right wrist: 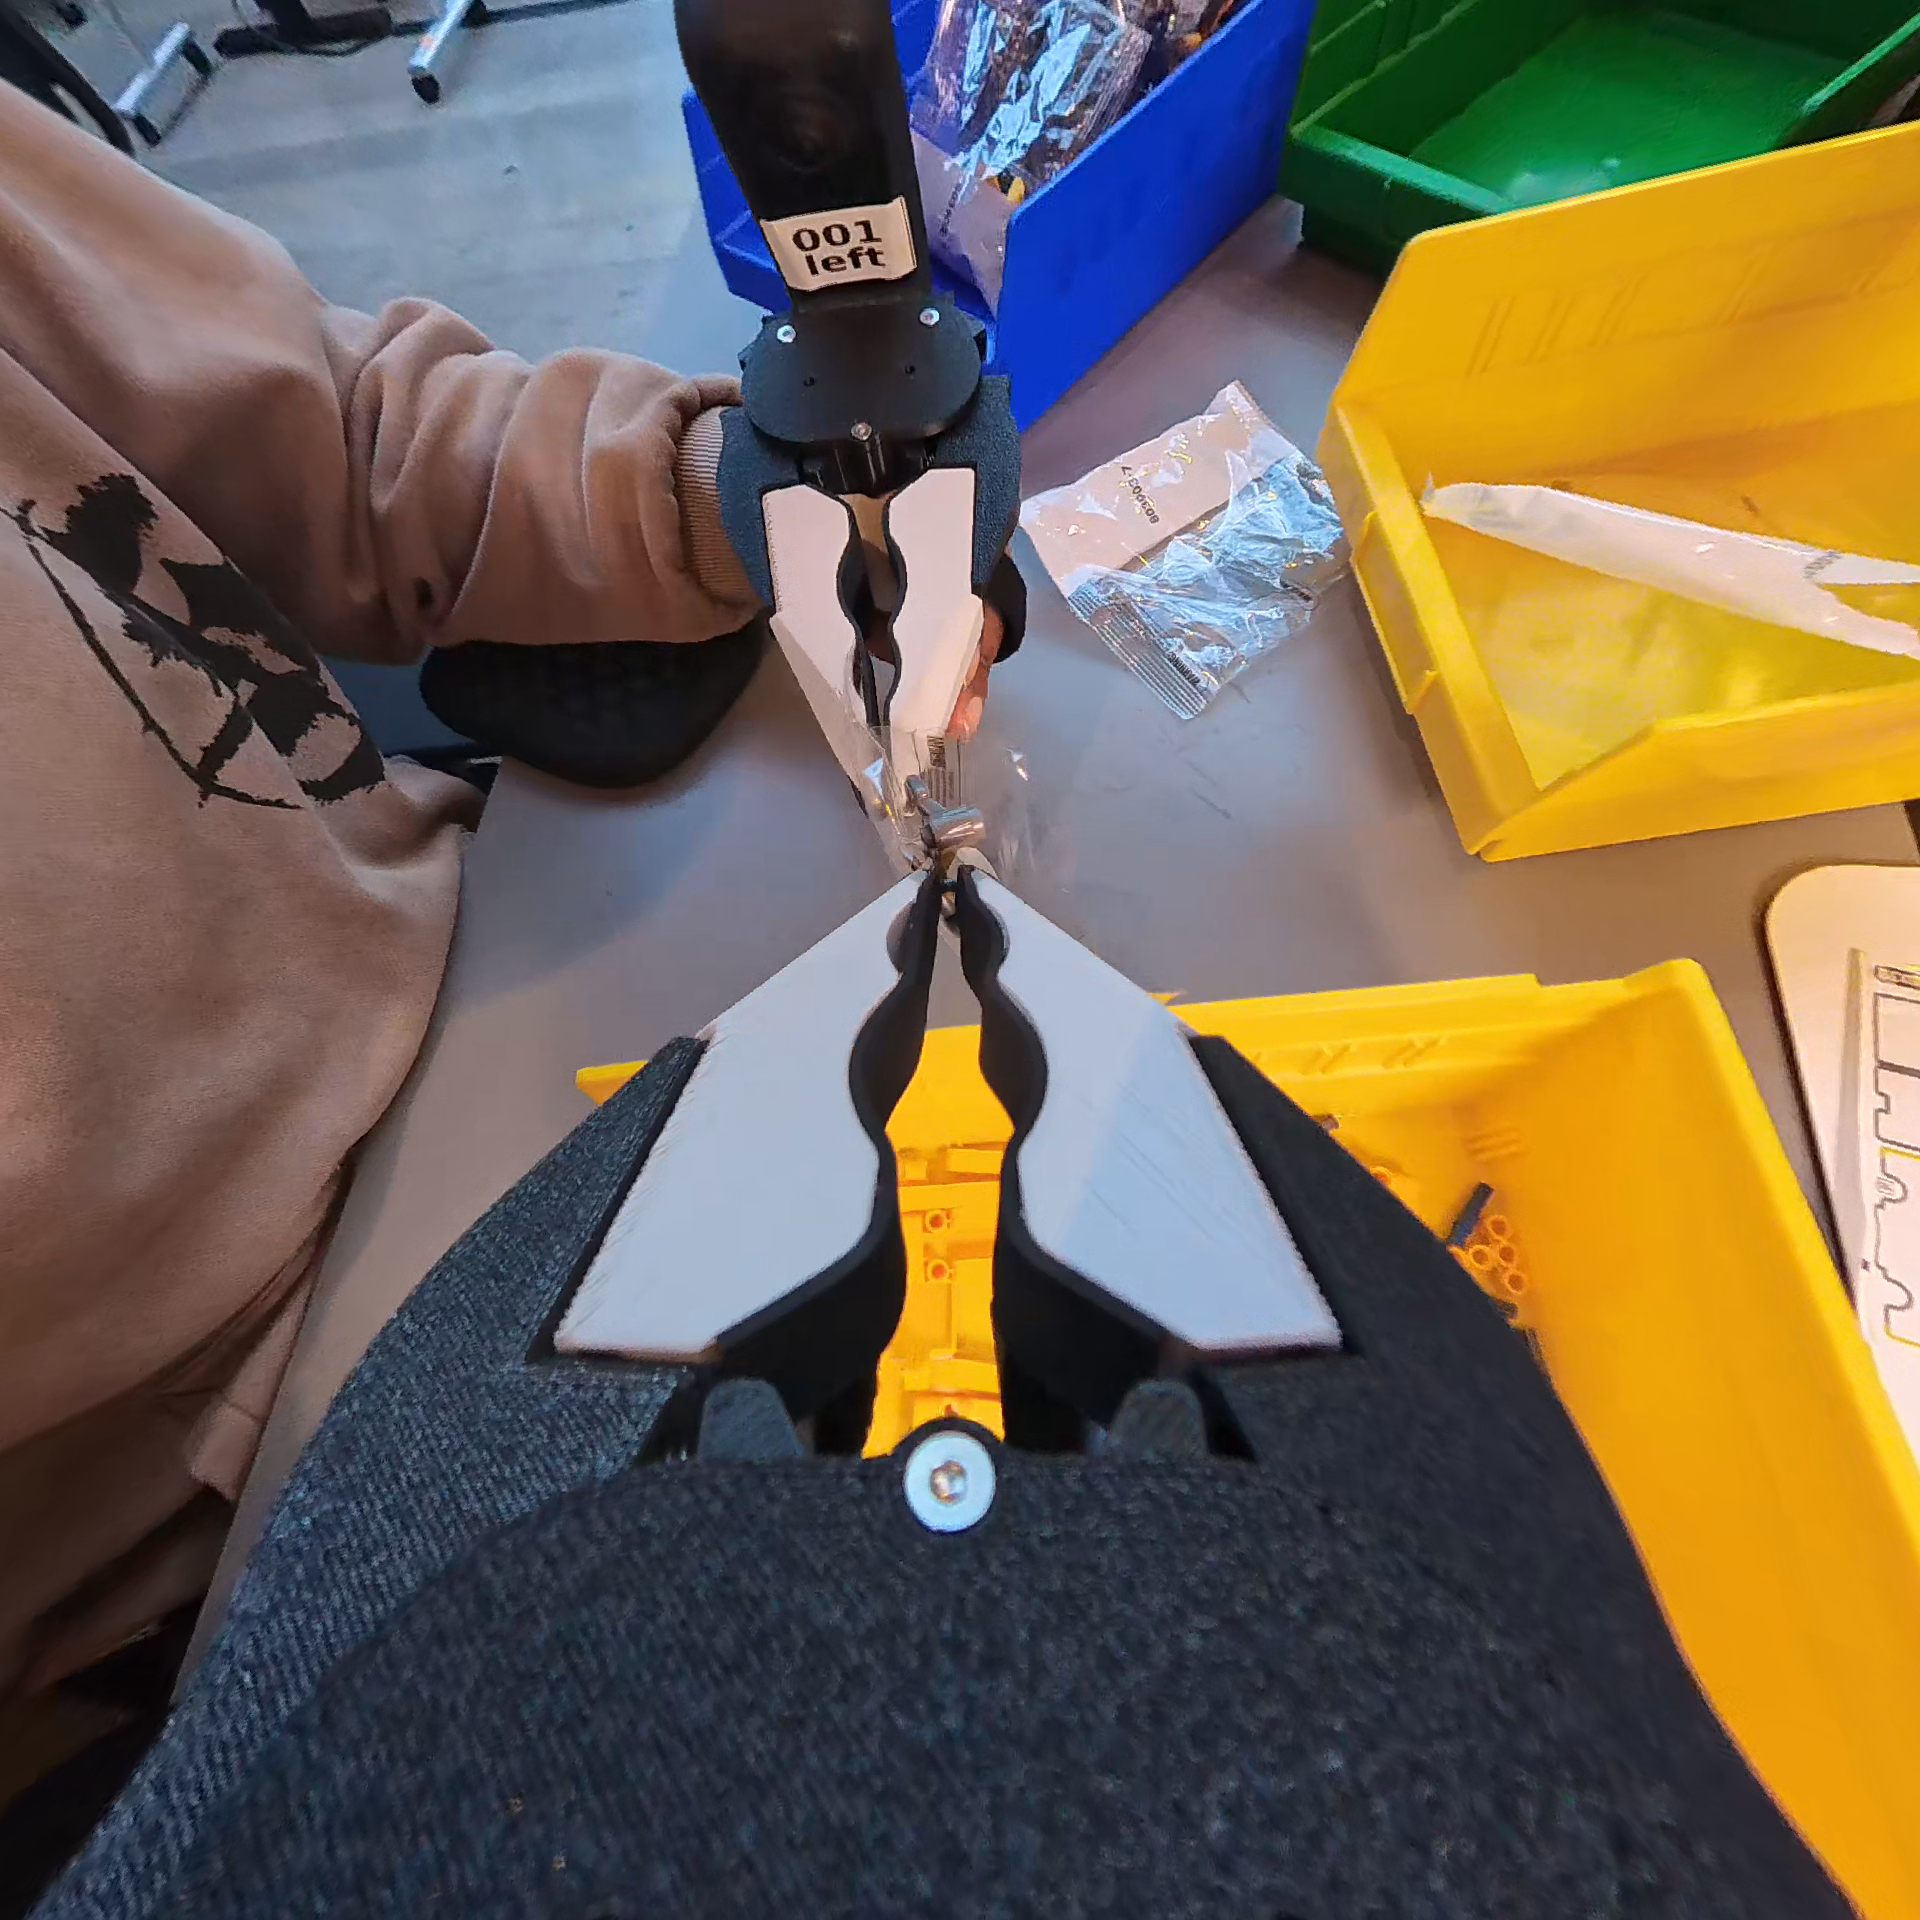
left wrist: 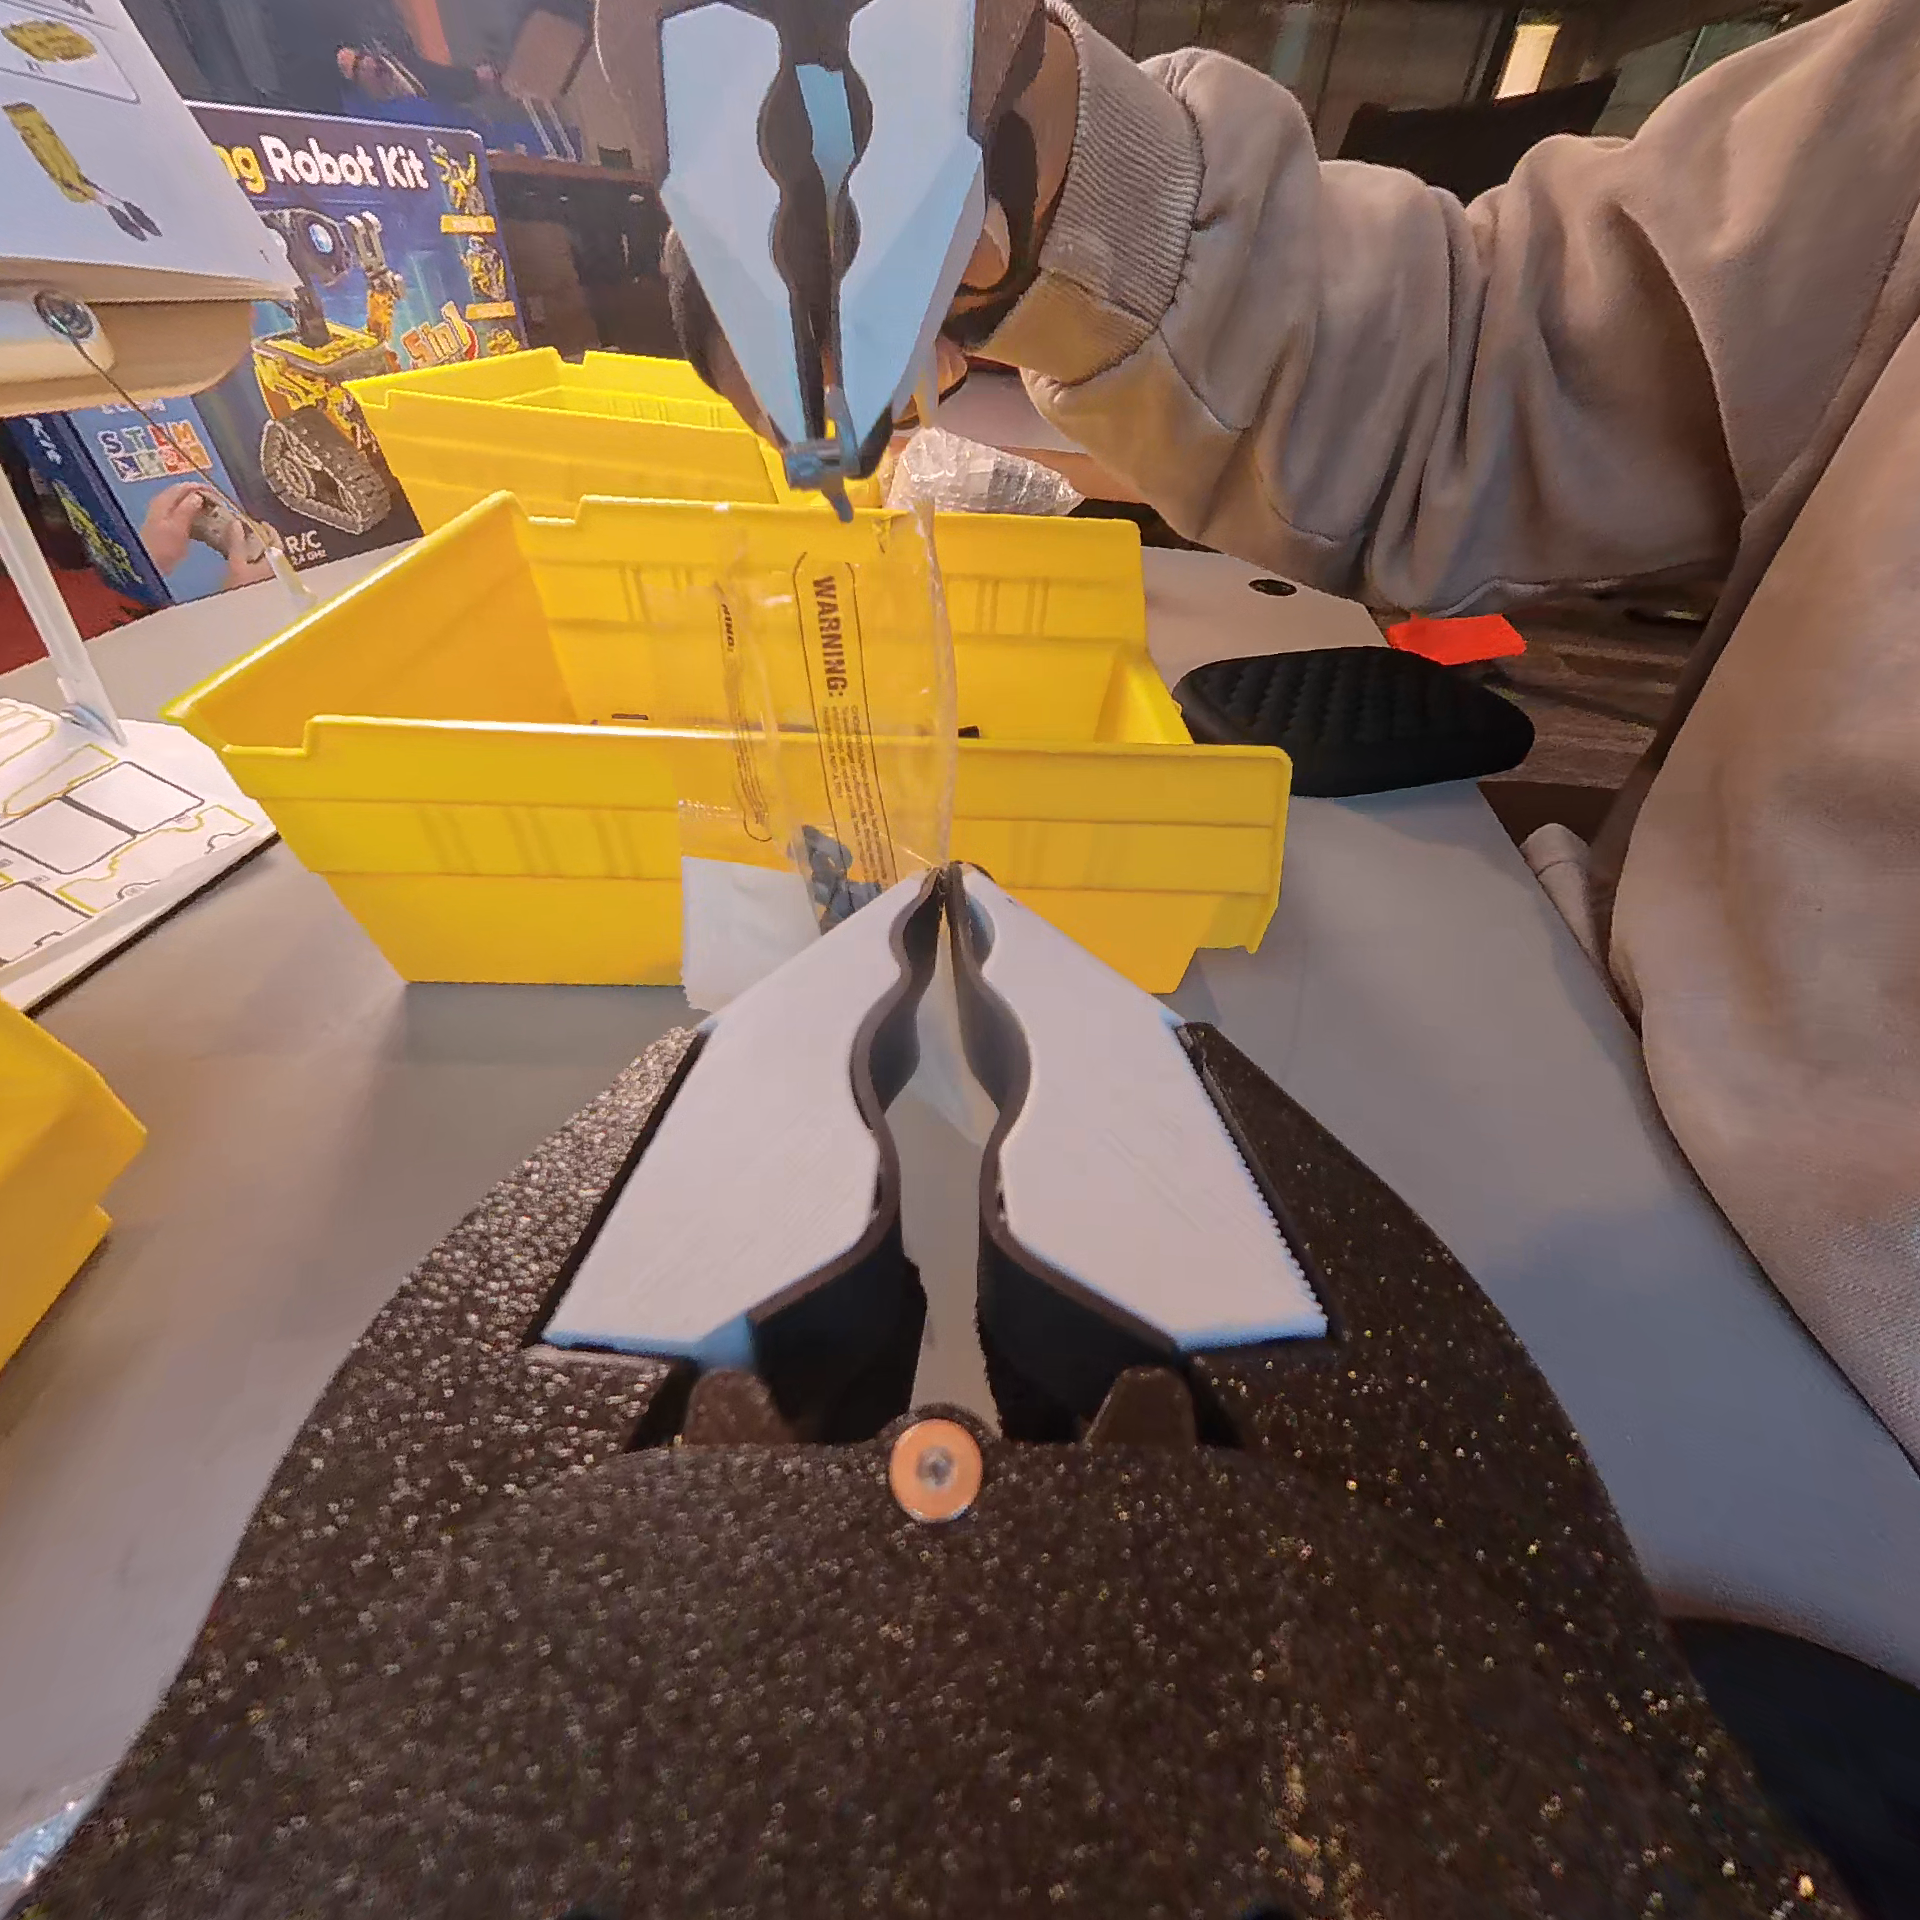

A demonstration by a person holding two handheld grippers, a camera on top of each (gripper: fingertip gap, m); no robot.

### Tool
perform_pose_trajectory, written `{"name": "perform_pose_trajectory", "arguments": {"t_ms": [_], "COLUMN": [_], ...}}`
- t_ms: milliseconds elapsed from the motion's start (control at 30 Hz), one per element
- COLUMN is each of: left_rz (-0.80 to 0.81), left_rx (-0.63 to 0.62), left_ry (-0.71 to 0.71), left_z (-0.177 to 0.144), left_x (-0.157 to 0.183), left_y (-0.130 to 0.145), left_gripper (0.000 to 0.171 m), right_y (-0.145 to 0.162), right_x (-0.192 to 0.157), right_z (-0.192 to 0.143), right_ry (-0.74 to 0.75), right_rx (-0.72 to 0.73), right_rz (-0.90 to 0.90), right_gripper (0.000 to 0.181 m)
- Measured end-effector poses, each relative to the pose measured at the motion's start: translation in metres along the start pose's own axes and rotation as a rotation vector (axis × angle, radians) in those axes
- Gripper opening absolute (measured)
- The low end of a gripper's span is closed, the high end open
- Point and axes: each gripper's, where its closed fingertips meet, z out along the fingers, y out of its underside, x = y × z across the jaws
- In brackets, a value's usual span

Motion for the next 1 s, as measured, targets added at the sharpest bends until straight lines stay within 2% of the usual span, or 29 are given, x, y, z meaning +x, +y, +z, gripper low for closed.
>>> {"name": "perform_pose_trajectory", "arguments": {"t_ms": [167,233,300,400,500,567,633,800,867,1000], "left_rz": [0.013,0.016,0.018,0.019,0.012,0.008,0.005,-0.006,-0.013,-0.024], "left_rx": [0.012,0.015,0.014,0.016,0.025,0.026,0.021,0.005,0.006,0.019], "left_ry": [0.011,0.010,0.003,-0.026,-0.060,-0.075,-0.084,-0.093,-0.094,-0.087], "left_z": [-0.001,-0.001,-0.002,-0.004,-0.009,-0.010,-0.010,-0.007,-0.008,-0.009], "left_x": [0.004,0.004,0.003,-0.002,-0.009,-0.013,-0.014,-0.017,-0.019,-0.019], "left_y": [-0.004,-0.006,-0.006,-0.008,-0.009,-0.009,-0.007,-0.001,0.000,-0.001], "left_gripper": [0.000,0.000,0.000,0.000,0.000,0.000,0.000,0.000,0.000,0.000], "right_y": [-0.001,-0.003,-0.011,-0.017,0.025,0.062,0.088,0.111,0.127,0.138], "right_x": [0.001,0.003,0.008,0.031,0.070,0.092,0.099,0.110,0.114,0.101], "right_z": [0.009,0.008,0.001,-0.021,-0.028,-0.017,0.002,0.046,0.049,0.040], "right_ry": [-0.004,0.007,0.035,0.137,0.265,0.316,0.293,0.275,0.282,0.201], "right_rx": [-0.005,0.005,0.050,0.116,-0.052,-0.195,-0.282,-0.391,-0.488,-0.545], "right_rz": [0.008,0.011,0.008,0.030,0.068,0.093,0.114,0.077,0.041,0.111], "right_gripper": [0.002,0.007,0.014,0.015,0.015,0.016,0.016,0.018,0.019,0.017]}}
